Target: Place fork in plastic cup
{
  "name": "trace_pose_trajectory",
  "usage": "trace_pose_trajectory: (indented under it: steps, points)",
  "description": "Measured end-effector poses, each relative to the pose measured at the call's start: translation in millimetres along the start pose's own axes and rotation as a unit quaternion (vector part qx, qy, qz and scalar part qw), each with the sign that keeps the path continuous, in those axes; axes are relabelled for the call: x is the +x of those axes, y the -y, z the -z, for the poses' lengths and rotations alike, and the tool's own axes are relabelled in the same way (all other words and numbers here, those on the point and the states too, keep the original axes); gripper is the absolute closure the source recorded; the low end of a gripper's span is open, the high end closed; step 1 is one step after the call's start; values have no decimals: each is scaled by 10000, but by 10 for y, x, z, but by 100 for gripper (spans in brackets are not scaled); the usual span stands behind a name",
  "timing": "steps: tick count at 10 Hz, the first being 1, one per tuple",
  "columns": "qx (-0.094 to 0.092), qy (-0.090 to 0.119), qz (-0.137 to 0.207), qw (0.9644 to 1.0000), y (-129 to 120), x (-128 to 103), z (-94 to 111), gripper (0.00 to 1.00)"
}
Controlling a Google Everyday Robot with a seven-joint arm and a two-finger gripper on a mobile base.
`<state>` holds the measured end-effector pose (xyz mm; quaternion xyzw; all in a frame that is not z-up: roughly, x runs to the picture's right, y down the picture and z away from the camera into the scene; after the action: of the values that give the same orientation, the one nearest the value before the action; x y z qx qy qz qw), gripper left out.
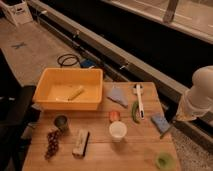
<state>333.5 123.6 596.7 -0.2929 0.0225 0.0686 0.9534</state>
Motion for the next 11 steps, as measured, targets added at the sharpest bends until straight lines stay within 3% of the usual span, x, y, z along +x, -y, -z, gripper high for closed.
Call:
trace_pose_trajectory:
  steps: [4, 11]
  points:
    - [-120, -44, 2, 9999, -261, 13, 101, 100]
    - [-668, -257, -345, 9968, -676, 259, -237, 100]
